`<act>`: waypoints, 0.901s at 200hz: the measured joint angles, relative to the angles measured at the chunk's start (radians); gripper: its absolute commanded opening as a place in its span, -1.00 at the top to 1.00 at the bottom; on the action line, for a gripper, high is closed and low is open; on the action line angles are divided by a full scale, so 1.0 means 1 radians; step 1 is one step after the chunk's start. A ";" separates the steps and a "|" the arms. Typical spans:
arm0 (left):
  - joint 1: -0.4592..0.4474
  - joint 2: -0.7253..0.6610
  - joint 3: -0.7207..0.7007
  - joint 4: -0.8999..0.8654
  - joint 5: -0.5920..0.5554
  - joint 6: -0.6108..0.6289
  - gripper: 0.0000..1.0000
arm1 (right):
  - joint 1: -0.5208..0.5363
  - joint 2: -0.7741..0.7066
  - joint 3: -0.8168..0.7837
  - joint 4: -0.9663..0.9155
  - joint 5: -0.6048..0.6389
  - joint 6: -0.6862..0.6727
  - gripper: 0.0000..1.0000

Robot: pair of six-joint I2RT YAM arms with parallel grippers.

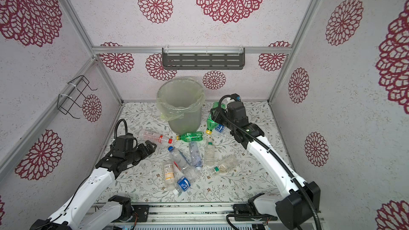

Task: Throw the plastic bottles in the bin
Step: Throw the plastic bottle into the trash bin.

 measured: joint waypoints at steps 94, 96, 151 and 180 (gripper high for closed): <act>0.000 -0.018 0.034 -0.072 -0.085 0.045 -0.95 | 0.005 -0.051 -0.119 0.078 -0.064 -0.090 0.12; 0.000 -0.018 0.035 -0.072 -0.088 0.047 -0.95 | 0.006 -0.056 -0.126 0.078 -0.064 -0.091 0.12; 0.000 0.042 0.061 -0.072 -0.092 0.069 -0.95 | 0.029 -0.056 -0.087 0.073 -0.063 -0.108 0.11; 0.000 0.046 0.063 -0.069 -0.081 0.057 -0.95 | 0.045 0.112 0.162 0.063 -0.057 -0.118 0.13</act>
